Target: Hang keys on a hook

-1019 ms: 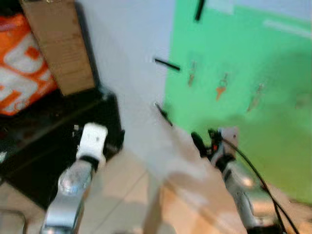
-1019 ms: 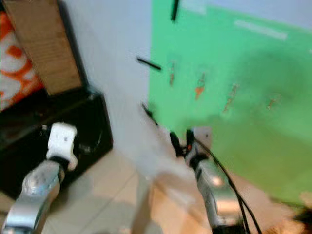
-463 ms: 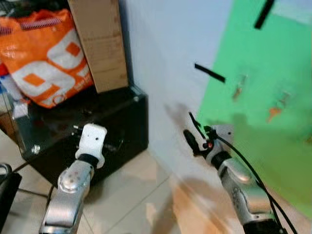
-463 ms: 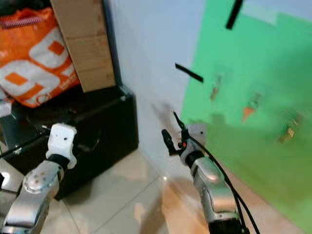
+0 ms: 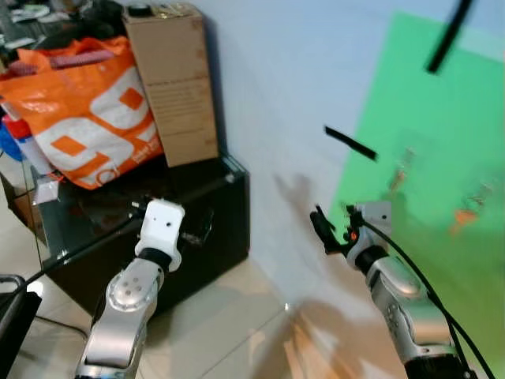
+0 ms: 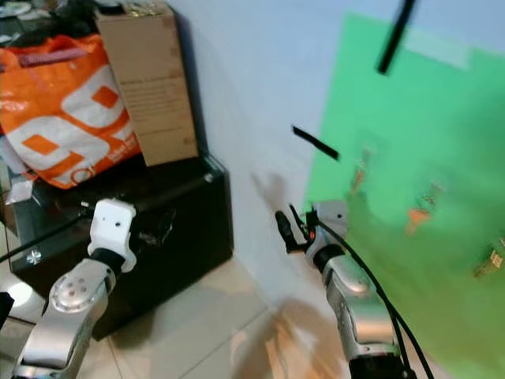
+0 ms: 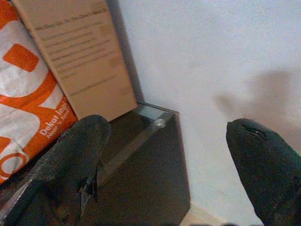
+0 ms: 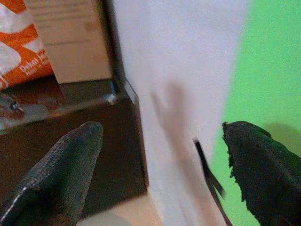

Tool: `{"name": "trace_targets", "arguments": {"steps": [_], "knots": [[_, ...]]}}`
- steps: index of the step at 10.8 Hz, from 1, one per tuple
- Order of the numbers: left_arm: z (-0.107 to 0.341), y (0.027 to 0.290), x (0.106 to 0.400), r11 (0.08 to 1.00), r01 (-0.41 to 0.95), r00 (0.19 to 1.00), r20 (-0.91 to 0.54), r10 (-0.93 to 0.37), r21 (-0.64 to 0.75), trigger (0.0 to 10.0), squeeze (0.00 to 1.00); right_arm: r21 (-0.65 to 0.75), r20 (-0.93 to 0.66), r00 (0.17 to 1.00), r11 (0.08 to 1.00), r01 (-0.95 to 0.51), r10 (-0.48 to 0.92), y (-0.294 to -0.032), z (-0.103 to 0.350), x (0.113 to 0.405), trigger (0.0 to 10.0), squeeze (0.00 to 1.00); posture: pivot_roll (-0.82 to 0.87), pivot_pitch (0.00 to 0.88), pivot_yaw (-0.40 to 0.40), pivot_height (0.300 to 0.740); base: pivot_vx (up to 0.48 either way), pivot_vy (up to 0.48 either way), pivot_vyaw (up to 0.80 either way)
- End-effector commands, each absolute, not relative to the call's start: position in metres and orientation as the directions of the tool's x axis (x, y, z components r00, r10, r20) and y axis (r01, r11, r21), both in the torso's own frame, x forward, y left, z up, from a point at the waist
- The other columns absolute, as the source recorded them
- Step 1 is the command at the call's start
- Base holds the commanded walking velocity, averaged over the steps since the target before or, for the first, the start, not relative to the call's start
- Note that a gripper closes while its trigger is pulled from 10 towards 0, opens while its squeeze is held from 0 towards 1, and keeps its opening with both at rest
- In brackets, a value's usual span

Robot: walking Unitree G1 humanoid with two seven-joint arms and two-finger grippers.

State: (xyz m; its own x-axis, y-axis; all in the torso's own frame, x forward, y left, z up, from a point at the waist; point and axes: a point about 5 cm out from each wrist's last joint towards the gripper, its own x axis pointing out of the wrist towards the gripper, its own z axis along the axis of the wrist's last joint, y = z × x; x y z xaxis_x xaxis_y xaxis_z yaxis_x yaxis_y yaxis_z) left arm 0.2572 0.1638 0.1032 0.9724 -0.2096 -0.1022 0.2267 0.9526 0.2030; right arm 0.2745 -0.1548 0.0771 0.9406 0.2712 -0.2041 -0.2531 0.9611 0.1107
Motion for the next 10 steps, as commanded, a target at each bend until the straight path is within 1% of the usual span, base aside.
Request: {"name": "trace_targets", "arguments": {"steps": [1,3,4,7,8,10], "knots": [[0.105,0.171,0.258,0.954,0.204,0.978,-0.097,-0.186,0.222,10.0,0.0,0.107,-0.202,0.937,0.957,-0.27,0.287,-0.149,0.077,0.276,10.0,1.0,-0.01,0.0,0.008,0.74,0.334,0.0,0.0],[0.105,0.169,0.259,0.955,0.204,0.978,-0.095,-0.187,0.218,10.0,0.01,0.095,-0.196,0.933,0.952,-0.29,0.304,-0.15,0.079,0.277,10.0,1.0,-0.02,0.0,0.004,0.74,0.337,0.0,0.0],[0.106,0.167,0.261,0.956,0.203,0.978,-0.09,-0.187,0.212,10.0,0.01,0.083,-0.192,0.926,0.946,-0.314,0.324,-0.149,0.081,0.279,10.0,1.0,-0.03,0.0,0.003,0.74,0.326,0.0,0.79],[0.105,0.164,0.261,0.956,0.211,0.977,-0.086,-0.197,0.204,10.0,0.01,0.063,-0.178,0.93,0.947,-0.314,0.321,-0.15,0.084,0.279,10.0,1.0,-0.04,0.0,0.009,0.74,0.319,0.0,0.79],[0.107,0.163,0.261,0.956,0.202,0.979,-0.073,-0.191,0.212,10.0,0.04,0.046,-0.17,0.934,0.949,-0.311,0.314,-0.151,0.084,0.278,10.0,1.0,-0.04,0.0,0.016,0.74,0.277,0.0,0.79],[0.112,0.159,0.262,0.958,0.23,0.973,-0.059,-0.224,0.169,10.0,0.05,0.019,-0.162,0.939,0.952,-0.305,0.304,-0.154,0.084,0.277,10.0,1.0,-0.03,0.0,0.018,0.74,0.0,0.0,0.79]]}}
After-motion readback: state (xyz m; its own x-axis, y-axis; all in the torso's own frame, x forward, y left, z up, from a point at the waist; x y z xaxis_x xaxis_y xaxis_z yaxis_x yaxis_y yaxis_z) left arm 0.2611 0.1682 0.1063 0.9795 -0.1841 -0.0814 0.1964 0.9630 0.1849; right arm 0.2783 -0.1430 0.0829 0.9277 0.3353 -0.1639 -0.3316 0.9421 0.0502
